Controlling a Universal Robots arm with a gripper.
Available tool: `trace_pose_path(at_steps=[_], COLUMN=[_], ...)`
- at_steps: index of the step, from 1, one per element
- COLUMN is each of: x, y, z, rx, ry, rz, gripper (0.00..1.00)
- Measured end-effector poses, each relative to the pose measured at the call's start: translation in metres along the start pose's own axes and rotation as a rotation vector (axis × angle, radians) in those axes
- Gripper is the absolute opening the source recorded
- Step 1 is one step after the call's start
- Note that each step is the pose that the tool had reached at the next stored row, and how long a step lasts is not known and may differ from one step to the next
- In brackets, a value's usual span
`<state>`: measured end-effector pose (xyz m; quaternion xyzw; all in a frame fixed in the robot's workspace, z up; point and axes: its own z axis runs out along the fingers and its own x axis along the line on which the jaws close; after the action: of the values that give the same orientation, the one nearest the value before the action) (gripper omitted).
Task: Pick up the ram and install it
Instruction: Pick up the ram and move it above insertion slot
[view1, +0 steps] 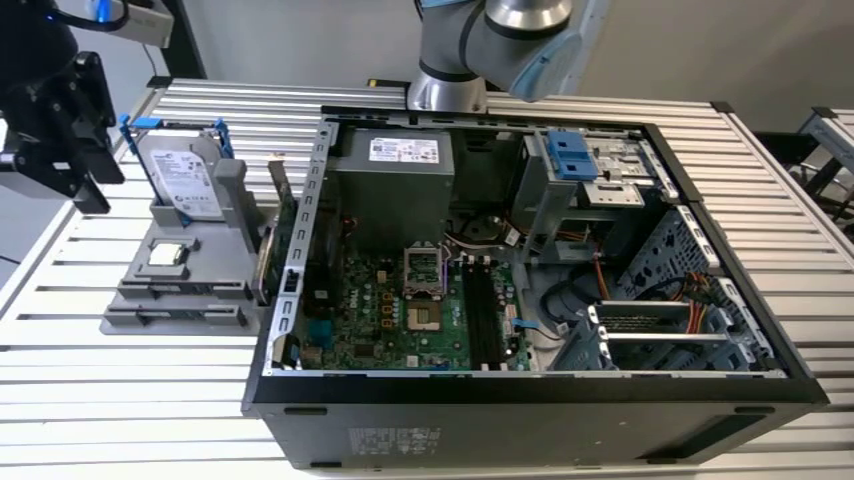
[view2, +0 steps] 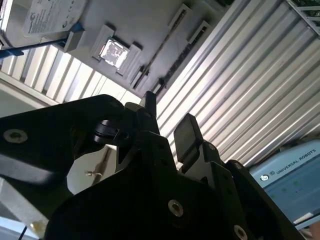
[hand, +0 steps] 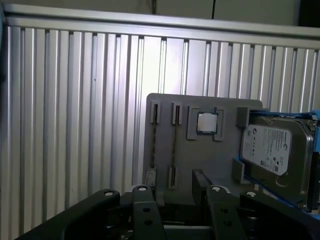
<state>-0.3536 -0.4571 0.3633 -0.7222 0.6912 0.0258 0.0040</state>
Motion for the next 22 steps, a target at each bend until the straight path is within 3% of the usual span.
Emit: trace_pose_path(at_steps=[4,7,14,22], x=[0.0002,0.0004,0.0007,0.0011], y=[-0.0001,-0.0003,-0.0007,-0.001], z=[0.0042,0.0096,0.0218,0.0325], rx=[-0.0009,-0.001,0.0085,0.0095], ry=[0.0135,0.0184,0.0197,0.0198], rz=[0.001,0.001,0.0,0.0], gripper=[1.0,1.0,1.0,1.0])
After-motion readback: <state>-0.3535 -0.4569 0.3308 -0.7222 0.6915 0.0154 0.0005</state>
